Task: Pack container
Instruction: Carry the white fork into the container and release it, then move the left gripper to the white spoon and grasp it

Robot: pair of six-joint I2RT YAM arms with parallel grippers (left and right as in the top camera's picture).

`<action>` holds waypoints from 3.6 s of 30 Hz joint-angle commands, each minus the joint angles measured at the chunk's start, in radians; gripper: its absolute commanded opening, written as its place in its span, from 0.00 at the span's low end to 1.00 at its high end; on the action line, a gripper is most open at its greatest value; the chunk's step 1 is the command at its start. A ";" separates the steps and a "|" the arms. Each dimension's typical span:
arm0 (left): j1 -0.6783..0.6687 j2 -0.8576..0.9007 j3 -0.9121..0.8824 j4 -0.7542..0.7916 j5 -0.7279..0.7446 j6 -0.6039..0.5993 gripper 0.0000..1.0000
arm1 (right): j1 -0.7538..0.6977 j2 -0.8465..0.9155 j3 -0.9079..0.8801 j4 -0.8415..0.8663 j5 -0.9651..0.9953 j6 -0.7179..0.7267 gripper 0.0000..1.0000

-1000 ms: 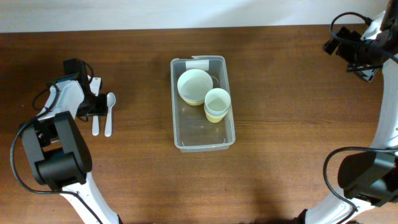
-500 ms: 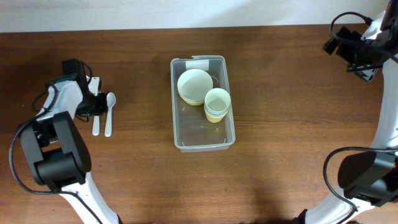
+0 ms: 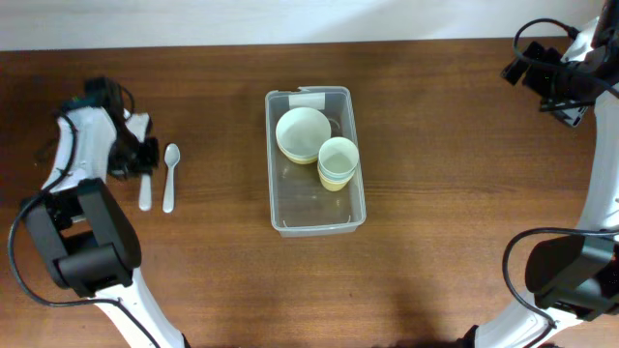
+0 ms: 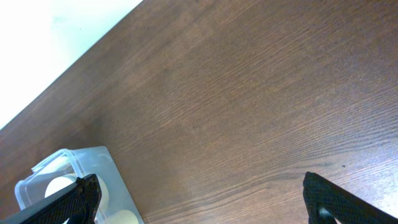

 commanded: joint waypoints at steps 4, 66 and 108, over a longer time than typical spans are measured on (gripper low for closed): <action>-0.131 -0.204 0.275 -0.184 0.293 0.162 0.01 | 0.000 0.002 0.002 -0.001 0.002 0.005 0.99; -0.166 -0.325 -0.177 0.096 0.001 -0.122 0.56 | 0.000 0.002 0.002 -0.001 0.002 0.005 0.99; -0.089 0.053 -0.108 0.159 -0.023 -0.099 0.01 | 0.000 0.002 0.002 0.000 0.002 0.005 0.99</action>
